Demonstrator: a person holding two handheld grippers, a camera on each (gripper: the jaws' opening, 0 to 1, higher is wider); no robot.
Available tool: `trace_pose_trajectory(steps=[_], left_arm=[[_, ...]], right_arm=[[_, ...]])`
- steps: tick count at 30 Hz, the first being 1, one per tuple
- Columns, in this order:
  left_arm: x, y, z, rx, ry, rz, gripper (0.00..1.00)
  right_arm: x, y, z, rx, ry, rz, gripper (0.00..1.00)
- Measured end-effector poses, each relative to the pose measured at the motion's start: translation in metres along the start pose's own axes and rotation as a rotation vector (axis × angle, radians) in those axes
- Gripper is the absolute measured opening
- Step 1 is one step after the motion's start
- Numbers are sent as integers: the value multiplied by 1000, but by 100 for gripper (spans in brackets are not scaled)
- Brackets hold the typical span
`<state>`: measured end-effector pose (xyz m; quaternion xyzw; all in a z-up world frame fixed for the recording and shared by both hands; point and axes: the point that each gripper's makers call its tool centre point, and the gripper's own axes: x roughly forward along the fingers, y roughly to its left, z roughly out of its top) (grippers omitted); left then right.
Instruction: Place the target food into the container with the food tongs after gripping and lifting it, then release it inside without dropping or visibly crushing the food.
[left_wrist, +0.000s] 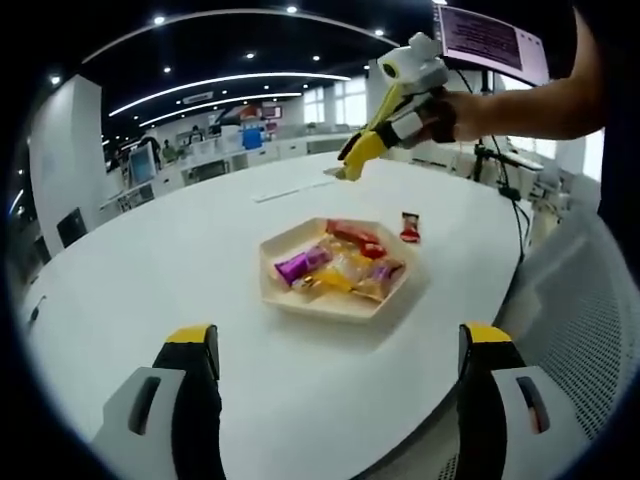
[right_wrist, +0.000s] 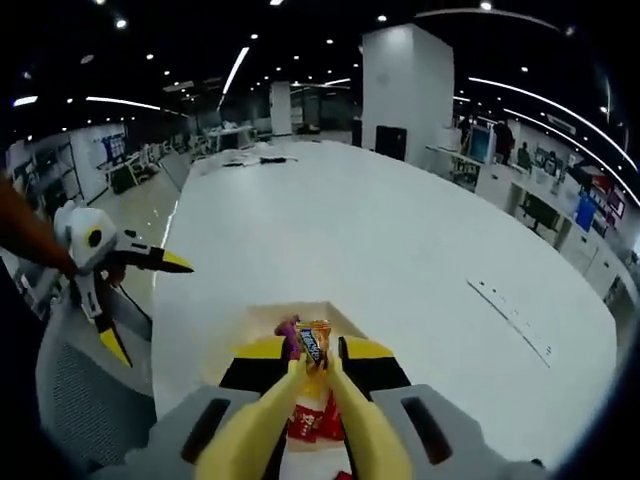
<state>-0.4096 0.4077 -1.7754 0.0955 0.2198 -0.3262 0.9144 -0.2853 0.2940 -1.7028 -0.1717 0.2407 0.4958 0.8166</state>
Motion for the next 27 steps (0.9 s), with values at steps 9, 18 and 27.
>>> trace_pose_trajectory(steps=[9, 18, 27], left_arm=[[0, 0, 0, 2, -1, 2, 95], [-1, 2, 1, 1, -4, 7, 95], [-1, 1, 1, 1, -5, 7, 95]], right_arm=[[2, 11, 11, -20, -22, 31, 20], [6, 18, 6, -23, -17, 66, 23], [1, 16, 13, -31, -50, 69, 24]])
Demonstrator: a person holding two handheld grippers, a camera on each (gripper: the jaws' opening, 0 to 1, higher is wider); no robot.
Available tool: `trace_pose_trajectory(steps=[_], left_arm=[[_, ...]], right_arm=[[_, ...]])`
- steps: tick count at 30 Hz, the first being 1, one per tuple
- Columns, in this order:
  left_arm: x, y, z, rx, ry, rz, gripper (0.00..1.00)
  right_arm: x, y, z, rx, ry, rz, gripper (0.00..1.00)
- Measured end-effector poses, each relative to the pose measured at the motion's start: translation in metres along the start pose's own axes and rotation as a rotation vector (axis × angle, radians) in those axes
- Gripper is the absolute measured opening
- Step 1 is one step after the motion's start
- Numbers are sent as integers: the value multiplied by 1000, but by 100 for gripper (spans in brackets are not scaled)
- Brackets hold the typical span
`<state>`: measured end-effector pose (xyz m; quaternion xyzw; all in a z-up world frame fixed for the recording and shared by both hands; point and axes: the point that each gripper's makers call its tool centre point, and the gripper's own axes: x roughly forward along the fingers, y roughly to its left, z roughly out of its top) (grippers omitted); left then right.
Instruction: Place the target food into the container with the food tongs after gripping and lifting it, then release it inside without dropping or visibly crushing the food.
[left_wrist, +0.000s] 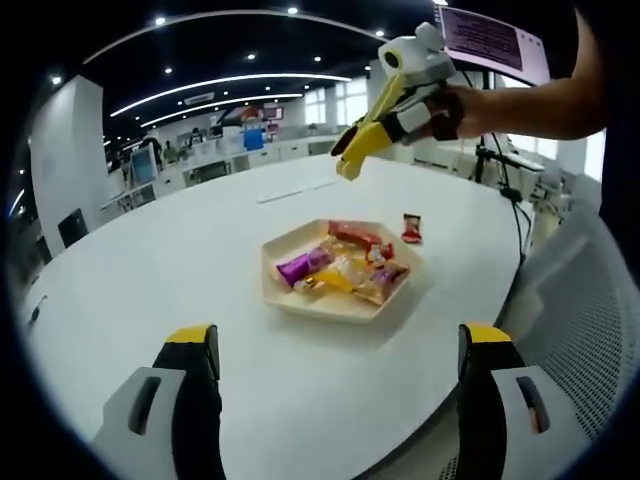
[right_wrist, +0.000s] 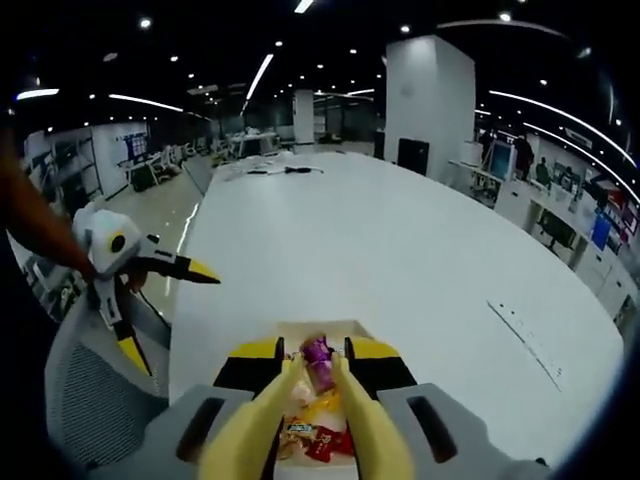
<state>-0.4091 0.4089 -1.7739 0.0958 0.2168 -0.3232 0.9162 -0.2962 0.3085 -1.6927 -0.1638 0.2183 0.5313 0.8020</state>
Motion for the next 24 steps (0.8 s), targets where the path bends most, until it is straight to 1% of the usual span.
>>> trace_pose_trajectory(steps=[3, 4, 6, 11, 14, 20, 24], left_arm=[[0, 0, 0, 2, 1, 0, 95], [0, 0, -1, 1, 2, 0, 95], [0, 0, -1, 0, 0, 0, 95], [0, 1, 0, 1, -3, 3, 96], [0, 1, 1, 1, -4, 4, 95], [0, 0, 1, 1, -2, 1, 95], [0, 0, 0, 1, 0, 0, 95]], right_arm=[[-3, -2, 3, 1, -10, 3, 24], [-5, -2, 6, -5, -23, 3, 24], [-6, -4, 5, -10, -19, -2, 24], [-13, -11, 8, 1, -32, -6, 25], [-17, -12, 11, -3, -45, -2, 25], [-23, -17, 9, -6, -44, -6, 26], [-29, -25, 3, -2, -38, -17, 26]])
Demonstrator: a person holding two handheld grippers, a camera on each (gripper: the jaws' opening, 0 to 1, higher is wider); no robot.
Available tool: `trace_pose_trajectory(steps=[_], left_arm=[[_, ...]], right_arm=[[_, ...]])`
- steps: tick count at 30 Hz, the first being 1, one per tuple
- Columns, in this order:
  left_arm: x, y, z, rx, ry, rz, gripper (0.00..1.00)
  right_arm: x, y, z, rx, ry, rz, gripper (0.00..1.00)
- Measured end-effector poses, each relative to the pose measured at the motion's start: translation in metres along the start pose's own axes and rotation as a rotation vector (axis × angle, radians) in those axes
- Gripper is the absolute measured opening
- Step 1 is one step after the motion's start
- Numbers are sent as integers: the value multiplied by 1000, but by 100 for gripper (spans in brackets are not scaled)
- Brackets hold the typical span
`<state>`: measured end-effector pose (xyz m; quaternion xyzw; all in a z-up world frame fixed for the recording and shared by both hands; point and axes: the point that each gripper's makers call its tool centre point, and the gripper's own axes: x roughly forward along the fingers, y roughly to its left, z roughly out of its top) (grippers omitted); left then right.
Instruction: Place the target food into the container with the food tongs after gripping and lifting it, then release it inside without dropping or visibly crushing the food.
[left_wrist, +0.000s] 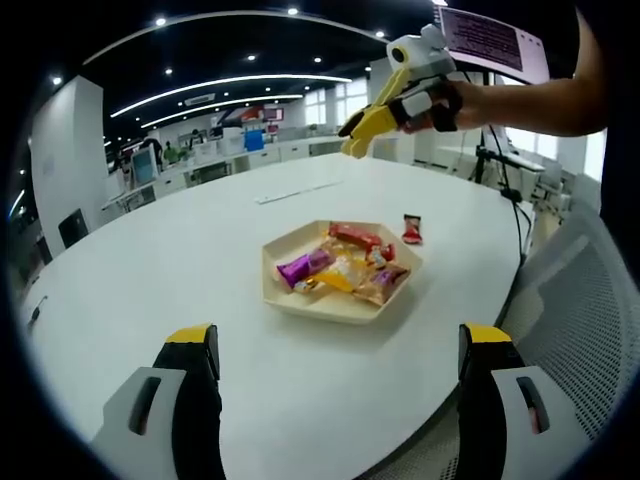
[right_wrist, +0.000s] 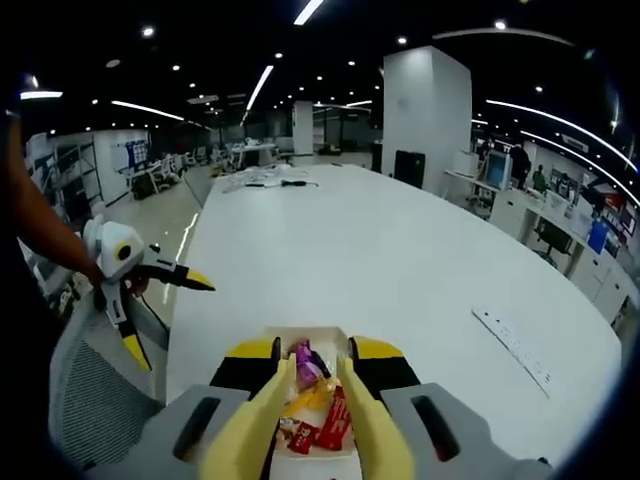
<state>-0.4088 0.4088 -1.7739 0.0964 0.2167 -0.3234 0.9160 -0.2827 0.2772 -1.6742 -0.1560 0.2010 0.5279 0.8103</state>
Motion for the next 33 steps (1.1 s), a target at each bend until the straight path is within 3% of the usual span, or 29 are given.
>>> trace_pose_trajectory(steps=[16, 33], left_arm=[[0, -1, 0, 1, 3, -1, 96], [1, -1, -2, 1, 11, -8, 96]], right_arm=[[-40, -48, -38, 25, 45, -79, 27], [-70, -82, -72, 20, 83, -120, 27]])
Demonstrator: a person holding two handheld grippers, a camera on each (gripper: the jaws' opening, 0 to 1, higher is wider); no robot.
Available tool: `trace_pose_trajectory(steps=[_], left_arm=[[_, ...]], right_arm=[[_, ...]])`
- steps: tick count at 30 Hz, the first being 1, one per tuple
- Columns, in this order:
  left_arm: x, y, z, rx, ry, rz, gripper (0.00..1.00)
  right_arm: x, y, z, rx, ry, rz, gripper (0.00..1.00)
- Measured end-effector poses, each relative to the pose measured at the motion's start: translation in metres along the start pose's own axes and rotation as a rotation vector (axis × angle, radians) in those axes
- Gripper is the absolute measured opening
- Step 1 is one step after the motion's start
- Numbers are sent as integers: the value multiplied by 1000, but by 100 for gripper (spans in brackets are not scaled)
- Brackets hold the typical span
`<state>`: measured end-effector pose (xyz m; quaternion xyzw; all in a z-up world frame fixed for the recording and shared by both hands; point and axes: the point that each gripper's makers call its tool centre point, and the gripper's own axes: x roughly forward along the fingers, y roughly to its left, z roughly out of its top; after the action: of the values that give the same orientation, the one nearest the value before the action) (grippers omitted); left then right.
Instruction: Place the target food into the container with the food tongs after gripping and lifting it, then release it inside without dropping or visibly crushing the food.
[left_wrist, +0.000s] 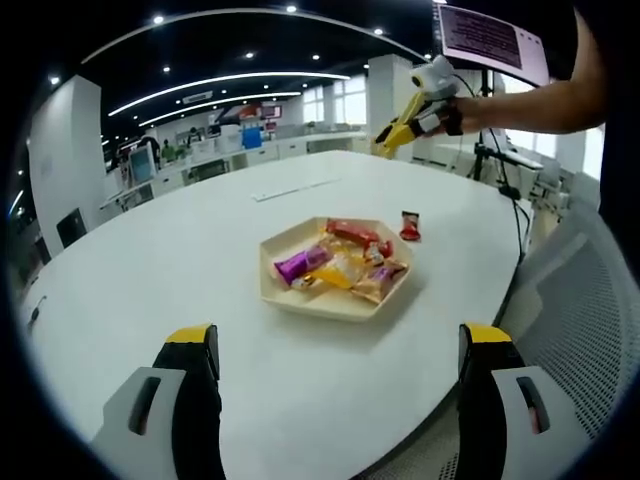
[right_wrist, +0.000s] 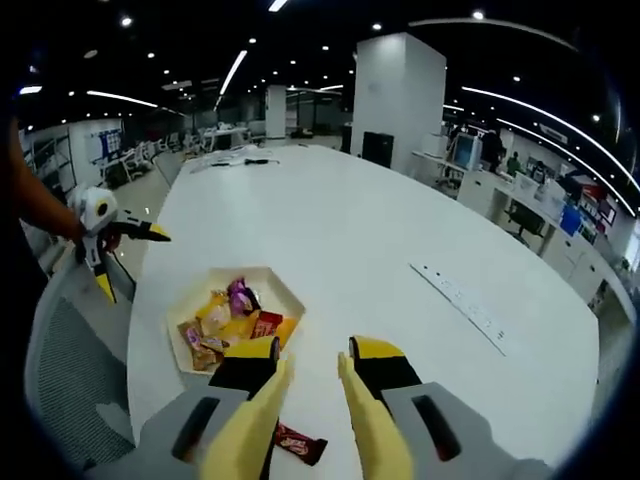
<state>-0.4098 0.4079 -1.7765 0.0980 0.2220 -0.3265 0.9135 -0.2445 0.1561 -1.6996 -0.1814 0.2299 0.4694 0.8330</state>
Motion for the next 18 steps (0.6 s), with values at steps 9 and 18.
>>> trace_pose_trajectory(steps=[9, 18], left_arm=[[0, 0, -1, -1, 4, -2, 96], [0, 0, -2, 0, 10, 0, 95]], right_arm=[[-7, -8, -16, -1, 10, 13, 27], [1, -3, -34, 14, 38, 95, 27]])
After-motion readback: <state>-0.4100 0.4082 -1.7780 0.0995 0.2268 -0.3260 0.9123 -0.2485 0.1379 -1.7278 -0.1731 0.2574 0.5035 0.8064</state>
